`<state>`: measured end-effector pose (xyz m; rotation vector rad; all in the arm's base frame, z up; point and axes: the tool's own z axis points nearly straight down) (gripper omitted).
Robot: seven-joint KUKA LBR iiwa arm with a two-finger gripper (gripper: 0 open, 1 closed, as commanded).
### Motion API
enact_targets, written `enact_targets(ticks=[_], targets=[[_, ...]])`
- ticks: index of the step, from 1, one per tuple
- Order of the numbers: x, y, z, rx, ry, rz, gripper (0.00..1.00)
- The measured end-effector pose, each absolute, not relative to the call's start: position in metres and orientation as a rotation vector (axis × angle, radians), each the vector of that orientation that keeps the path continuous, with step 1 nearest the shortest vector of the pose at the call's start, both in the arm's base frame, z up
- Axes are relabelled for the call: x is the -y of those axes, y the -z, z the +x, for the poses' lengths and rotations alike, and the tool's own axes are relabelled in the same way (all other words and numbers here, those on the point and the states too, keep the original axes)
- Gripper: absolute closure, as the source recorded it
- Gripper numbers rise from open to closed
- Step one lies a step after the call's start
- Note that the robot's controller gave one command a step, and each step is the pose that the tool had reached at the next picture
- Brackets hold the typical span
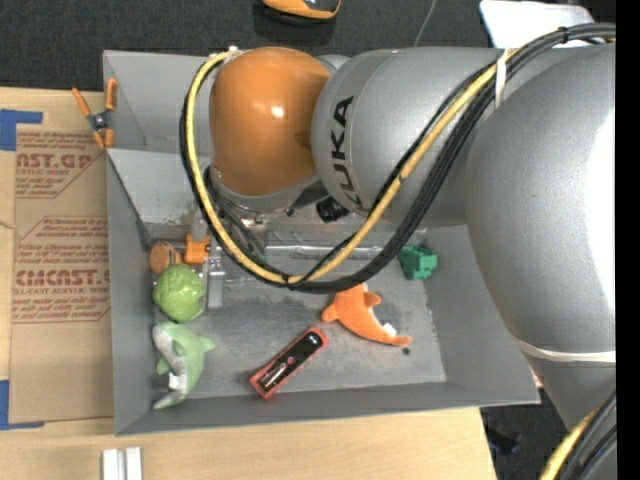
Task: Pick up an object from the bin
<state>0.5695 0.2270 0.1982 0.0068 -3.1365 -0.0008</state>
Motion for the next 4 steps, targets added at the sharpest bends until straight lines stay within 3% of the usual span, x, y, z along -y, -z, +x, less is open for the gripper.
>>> enact_targets(ticks=[1,2,3,4], targets=[[-0.225,-0.203,0.571,3.143,0.003,0.002,0.0],[-0.233,-0.092,0.579,3.142,0.004,0.185,0.0],[-0.236,-0.105,0.579,3.141,0.004,0.281,0.0],[-0.234,-0.087,0.58,3.142,0.004,0.234,0.0]])
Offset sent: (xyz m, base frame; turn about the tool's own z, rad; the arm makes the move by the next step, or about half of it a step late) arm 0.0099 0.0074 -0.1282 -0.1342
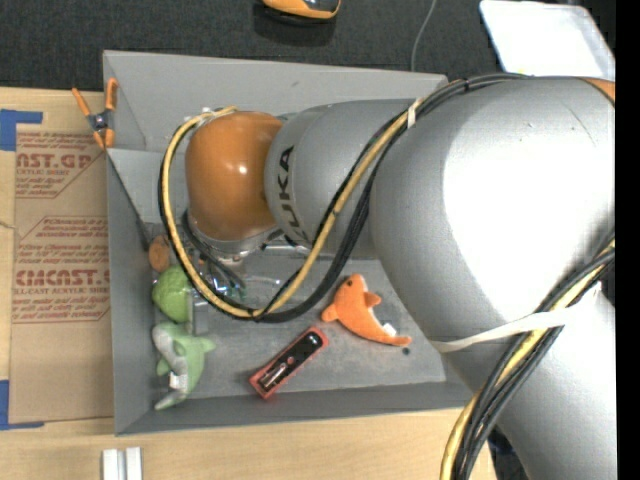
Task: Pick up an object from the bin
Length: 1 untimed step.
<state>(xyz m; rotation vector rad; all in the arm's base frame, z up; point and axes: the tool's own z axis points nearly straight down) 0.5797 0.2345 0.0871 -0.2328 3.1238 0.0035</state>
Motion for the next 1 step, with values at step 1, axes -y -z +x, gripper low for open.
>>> enact_targets(ticks=[1], targets=[[-0.2379,-0.075,0.5759,-3.109,-0.008,-0.221,0.0]])
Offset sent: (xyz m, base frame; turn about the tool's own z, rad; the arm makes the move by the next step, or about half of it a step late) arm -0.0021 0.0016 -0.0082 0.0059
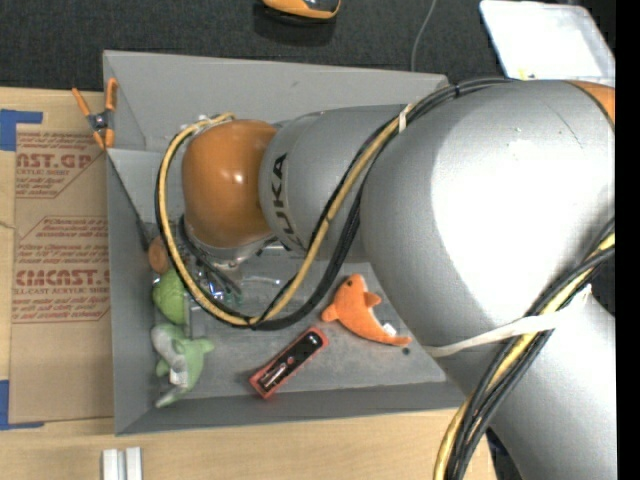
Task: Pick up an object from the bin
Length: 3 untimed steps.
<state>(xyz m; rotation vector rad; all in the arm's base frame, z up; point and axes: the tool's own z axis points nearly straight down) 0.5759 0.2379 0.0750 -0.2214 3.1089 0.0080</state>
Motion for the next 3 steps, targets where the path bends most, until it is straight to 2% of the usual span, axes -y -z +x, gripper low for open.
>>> enact_targets(ticks=[1,2,3], targets=[[-0.237,-0.083,0.58,-3.112,-0.008,-0.222,1.0],[-0.237,-0.084,0.58,-3.112,-0.008,-0.222,1.0],[-0.236,-0.112,0.578,-3.116,-0.007,-0.223,1.0]])
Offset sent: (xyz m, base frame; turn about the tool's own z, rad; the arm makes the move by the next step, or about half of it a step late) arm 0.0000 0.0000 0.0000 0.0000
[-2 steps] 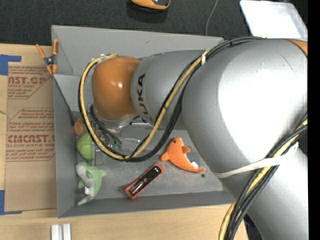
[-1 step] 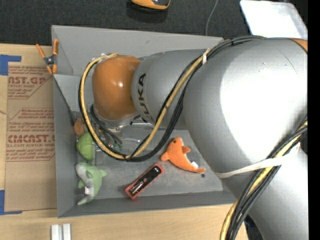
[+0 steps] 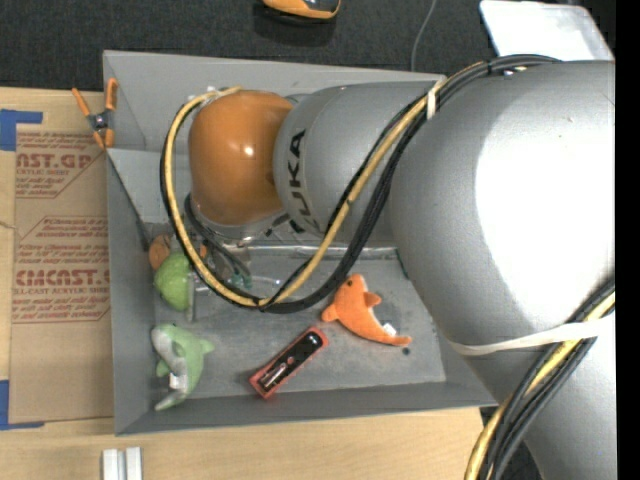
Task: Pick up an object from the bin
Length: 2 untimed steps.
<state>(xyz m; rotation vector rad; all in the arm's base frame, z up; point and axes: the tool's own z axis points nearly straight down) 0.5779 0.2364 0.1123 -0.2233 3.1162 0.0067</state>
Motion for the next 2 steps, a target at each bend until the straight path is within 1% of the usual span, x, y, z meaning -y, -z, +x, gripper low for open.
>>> enact_targets(ticks=[1,2], targets=[[-0.237,-0.152,0.578,-3.113,-0.008,-0.224,1.0],[-0.237,-0.175,0.579,-3.11,-0.01,-0.225,1.0]])
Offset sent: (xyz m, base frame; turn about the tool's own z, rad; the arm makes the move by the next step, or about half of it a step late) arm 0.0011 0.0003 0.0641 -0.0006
